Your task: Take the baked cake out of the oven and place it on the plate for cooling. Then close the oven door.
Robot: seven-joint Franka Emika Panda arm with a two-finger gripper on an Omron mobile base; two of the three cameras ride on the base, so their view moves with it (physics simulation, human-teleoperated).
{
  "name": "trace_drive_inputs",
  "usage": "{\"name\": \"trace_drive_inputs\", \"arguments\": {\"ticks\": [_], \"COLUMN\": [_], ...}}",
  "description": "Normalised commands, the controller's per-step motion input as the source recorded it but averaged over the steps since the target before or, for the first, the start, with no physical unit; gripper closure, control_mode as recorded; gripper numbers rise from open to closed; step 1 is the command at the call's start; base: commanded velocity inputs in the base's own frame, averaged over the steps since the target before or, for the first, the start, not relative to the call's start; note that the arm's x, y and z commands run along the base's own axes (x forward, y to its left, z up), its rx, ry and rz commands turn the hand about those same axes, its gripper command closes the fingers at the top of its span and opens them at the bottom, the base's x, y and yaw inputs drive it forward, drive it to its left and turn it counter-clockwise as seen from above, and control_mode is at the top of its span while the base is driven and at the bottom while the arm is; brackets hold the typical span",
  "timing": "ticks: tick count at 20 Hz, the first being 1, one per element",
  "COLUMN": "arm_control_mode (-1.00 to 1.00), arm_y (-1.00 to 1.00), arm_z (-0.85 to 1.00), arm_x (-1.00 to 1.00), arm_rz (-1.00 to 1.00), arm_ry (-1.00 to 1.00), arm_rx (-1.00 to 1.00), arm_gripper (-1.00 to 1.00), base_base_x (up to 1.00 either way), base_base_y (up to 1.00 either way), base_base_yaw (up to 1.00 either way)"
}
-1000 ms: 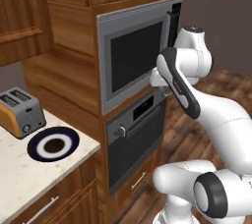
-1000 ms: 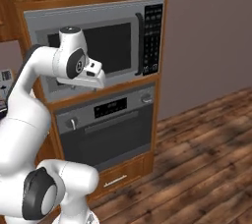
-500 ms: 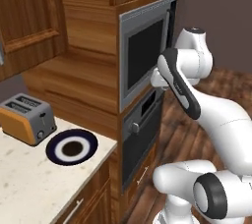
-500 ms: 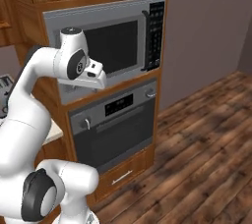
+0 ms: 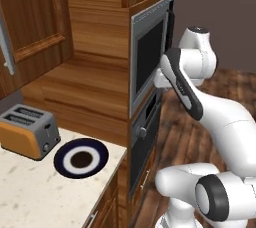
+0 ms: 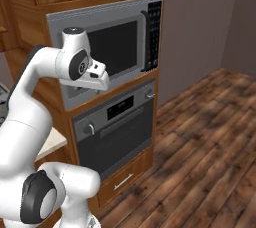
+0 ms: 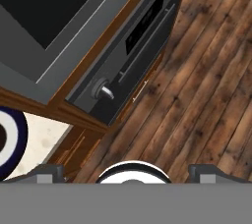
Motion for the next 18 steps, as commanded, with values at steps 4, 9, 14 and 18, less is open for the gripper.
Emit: {"name": "trace_drive_inputs", "arguments": {"ticks": [4,9,14,18], "arm_control_mode": [1.00,1.00,1.00,1.00], "arm_y": [0.00,0.00,0.00,0.00], "arm_z": [0.00,0.00,0.00,0.00], "arm_x": [0.00,0.00,0.00,0.00], "arm_rz": [0.00,0.00,0.00,0.00], "arm_ry": [0.00,0.00,0.00,0.00], "arm_rx": [0.00,0.00,0.00,0.00], "arm_gripper": [-1.00,-1.00,-1.00,-1.00], "base_base_x": [0.00,0.00,0.00,0.00], "base_base_y": [0.00,0.00,0.00,0.01], "base_base_yaw": [-0.05,0.00,-0.03,-0.02]}}
